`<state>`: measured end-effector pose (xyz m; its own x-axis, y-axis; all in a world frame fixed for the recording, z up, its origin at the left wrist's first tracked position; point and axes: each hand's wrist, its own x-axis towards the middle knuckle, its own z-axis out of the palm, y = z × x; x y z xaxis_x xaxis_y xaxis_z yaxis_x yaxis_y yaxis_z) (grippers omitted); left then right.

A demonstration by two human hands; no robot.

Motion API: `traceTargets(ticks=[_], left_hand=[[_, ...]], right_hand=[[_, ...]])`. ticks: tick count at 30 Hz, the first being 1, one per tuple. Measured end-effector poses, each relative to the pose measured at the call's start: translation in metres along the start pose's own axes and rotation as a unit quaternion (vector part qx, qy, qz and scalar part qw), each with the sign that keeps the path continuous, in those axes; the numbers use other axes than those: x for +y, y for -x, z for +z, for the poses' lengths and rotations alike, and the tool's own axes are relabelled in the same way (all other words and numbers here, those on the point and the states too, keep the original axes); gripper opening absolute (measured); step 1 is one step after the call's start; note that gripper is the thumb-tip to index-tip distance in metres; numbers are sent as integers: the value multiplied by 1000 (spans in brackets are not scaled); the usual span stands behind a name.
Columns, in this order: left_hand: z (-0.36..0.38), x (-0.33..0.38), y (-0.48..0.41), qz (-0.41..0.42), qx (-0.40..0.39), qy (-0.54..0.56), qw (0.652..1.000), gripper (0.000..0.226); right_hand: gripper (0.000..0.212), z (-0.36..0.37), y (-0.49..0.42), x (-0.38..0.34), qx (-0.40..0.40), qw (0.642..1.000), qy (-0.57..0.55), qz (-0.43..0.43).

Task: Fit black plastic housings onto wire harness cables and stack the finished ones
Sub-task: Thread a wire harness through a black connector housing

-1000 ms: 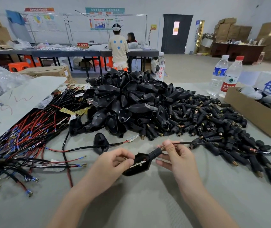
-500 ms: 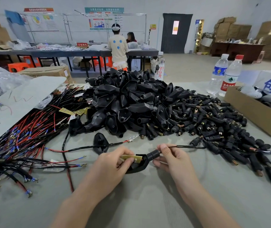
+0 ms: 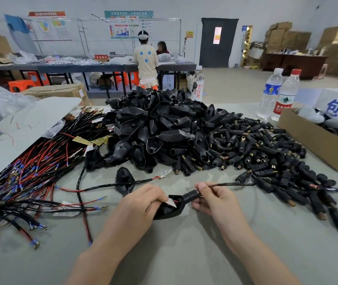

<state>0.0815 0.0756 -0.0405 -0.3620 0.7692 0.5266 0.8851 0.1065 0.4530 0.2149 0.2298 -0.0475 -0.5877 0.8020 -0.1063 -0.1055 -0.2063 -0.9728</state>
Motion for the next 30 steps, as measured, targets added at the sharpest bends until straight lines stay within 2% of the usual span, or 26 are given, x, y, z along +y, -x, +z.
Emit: traceTargets(ticks=[5, 9, 19, 25, 28, 30], left_hand=[[-3, -1, 4, 2, -41, -13, 999, 19], [-9, -3, 8, -42, -113, 21, 992, 24], [-5, -12, 7, -82, -148, 33, 985, 17], [-1, -10, 4, -111, -140, 92, 980, 37], [-1, -5, 0, -140, -102, 184, 968, 46], [-3, 2, -4, -183, -42, 280, 941, 49]], right_hand=[[7, 0, 0, -1, 33, 999, -9, 0], [6, -3, -2, -1, 48, 999, -4, 0], [6, -8, -7, 5, 80, 995, 57, -24], [8, -9, -4, -1, 82, 996, 13, -26], [12, -8, -1, -7, 69, 996, -46, -26], [16, -5, 2, -13, 57, 993, -95, -27]])
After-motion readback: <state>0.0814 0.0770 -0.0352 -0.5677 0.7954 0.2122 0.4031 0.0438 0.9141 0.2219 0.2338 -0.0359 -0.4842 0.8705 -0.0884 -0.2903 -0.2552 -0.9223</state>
